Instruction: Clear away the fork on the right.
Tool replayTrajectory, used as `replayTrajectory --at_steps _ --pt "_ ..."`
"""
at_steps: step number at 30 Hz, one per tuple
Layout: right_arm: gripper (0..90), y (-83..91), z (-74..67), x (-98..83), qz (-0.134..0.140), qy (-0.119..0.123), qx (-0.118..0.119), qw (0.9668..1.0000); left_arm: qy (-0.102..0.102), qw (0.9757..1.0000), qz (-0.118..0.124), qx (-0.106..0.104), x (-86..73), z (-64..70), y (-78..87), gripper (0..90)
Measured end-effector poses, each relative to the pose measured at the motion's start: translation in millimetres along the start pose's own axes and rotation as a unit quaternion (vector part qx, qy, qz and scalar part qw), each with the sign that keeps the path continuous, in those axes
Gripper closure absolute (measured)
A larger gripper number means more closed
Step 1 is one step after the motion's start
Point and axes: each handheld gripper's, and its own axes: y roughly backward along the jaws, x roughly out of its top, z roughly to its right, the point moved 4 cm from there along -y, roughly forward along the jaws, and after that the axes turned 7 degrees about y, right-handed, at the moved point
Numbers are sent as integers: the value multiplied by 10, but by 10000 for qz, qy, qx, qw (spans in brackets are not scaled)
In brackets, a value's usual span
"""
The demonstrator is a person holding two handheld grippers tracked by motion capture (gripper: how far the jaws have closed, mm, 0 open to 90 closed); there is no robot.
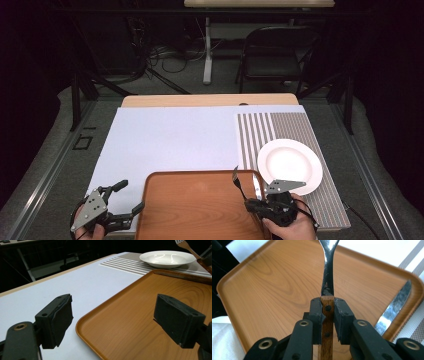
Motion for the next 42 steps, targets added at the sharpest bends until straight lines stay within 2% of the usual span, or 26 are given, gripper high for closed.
replayTrajectory --at_steps 4,7,16,24,34,40,42 --pt "778 -51 17 -30 -158 -185 17 9997 15 10000 -2 -7 -2 0 -2 152" --pt "778 -92 33 -48 -267 -233 -17 9994 12 10000 -9 -11 -2 1 -3 152" --pt "778 -186 78 -68 -399 -477 -10 9981 26 10000 -10 -12 -4 1 -4 152" --pt "777 -288 119 -72 -543 -820 33 9951 26 10000 -10 -9 -4 0 -4 152" --pt "776 -424 157 -115 -830 -986 22 9917 13 10000 -30 -14 -6 -2 -6 152" --pt "775 -511 138 -166 -917 -999 32 9908 -3 10000 -43 -10 -8 -1 -9 152" --pt "775 -514 127 -167 -899 -955 26 9914 -7 10000 -42 -15 -8 -2 -8 152"
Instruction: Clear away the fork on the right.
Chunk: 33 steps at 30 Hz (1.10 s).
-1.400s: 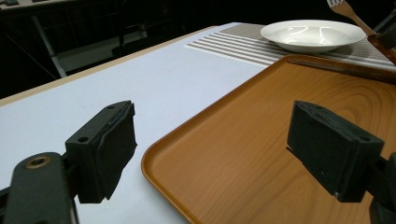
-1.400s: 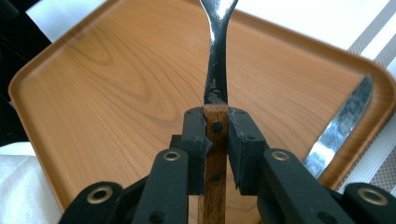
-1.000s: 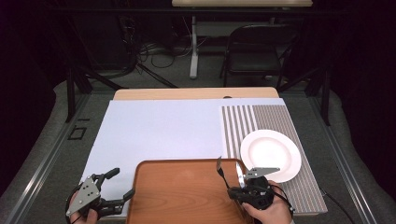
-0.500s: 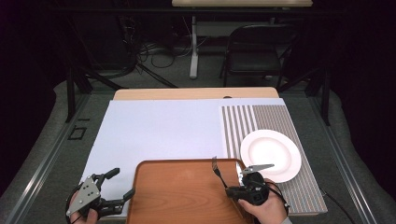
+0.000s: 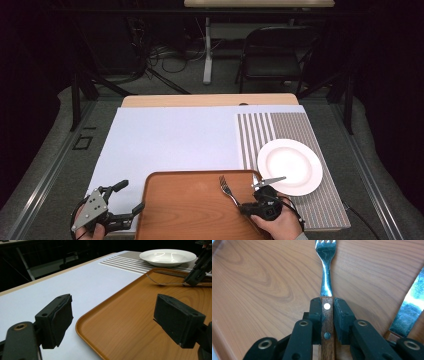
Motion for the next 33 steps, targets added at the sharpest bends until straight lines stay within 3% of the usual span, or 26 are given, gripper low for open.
replayTrajectory --at_steps 12,15,16,18,28,33 --pt "726 33 -15 -3 99 125 72 9998 14 10000 -7 -10 -2 -2 -4 152" --pt "750 48 -33 18 208 189 44 9996 26 10000 -4 -14 -2 2 -4 152" --pt "759 30 -41 34 410 218 34 9989 22 10000 -5 -15 -2 2 -4 152" --pt "775 52 -47 40 281 313 6 9991 18 10000 -3 -11 -1 1 -3 152" --pt "885 4 -160 89 455 669 76 9967 26 10000 -10 -15 -4 3 -8 152" --pt "900 -57 -200 90 363 861 66 9956 16 10000 -10 -19 -3 -1 -5 152"
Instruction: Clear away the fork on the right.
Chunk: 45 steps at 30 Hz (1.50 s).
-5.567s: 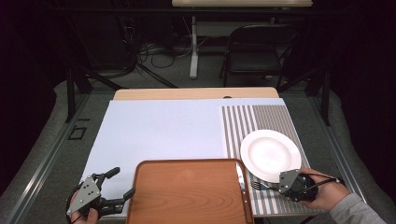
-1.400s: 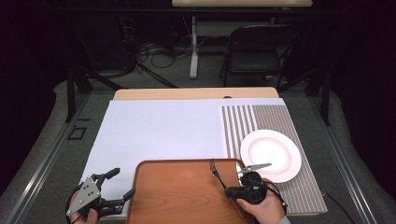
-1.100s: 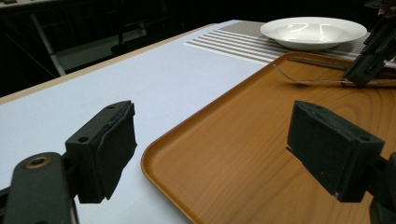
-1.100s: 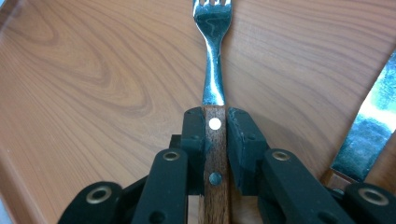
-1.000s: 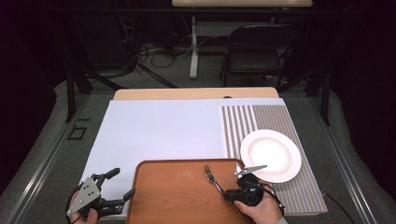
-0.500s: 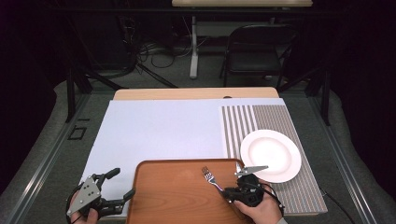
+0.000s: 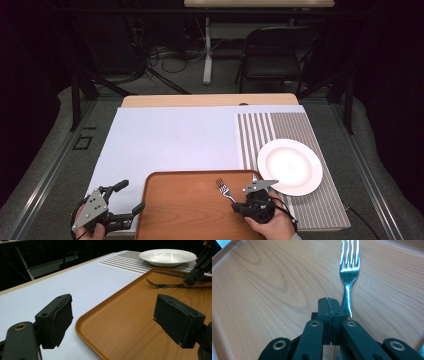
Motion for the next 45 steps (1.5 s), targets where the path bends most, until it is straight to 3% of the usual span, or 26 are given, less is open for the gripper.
replayTrajectory --at_steps 7,31,45 --pt "900 -64 -16 -5 -149 84 -43 9998 -6 10000 -5 -4 -1 3 1 152" --pt "900 57 276 -123 -179 -476 -355 9981 -16 10000 -6 0 -1 -1 11 152" --pt "900 103 336 -162 -152 -589 -404 9973 -29 10000 -9 1 0 -1 11 152"
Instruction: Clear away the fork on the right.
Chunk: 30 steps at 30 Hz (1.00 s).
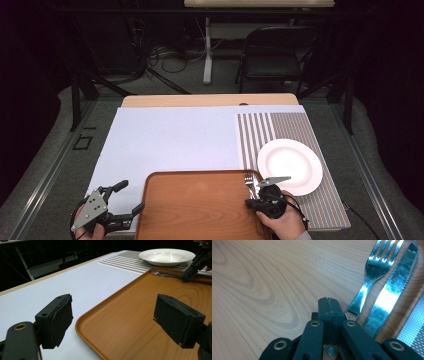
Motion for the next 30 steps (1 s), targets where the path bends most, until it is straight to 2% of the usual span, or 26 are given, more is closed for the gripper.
replayTrajectory --at_steps 5,14,19,20,25,27,30 --pt "900 19 -6 -3 -24 23 41 10000 1 10000 -2 2 0 1 1 152" --pt "897 101 -21 11 149 50 124 9998 0 10000 -8 -7 -1 0 -1 152" --pt "828 137 -22 22 243 108 182 9995 14 10000 -3 -8 -3 -2 -1 152" --pt "814 149 -26 21 218 154 164 9995 12 10000 -6 -10 -3 -2 -1 152" --pt "712 210 -27 36 424 466 117 9979 27 10000 -1 2 -3 -5 -5 152" --pt "667 253 -1 58 730 736 57 9946 18 10000 -5 5 -3 -4 -5 152" --pt "576 324 59 69 869 867 -57 9924 35 10000 -4 13 -5 -6 -8 152"
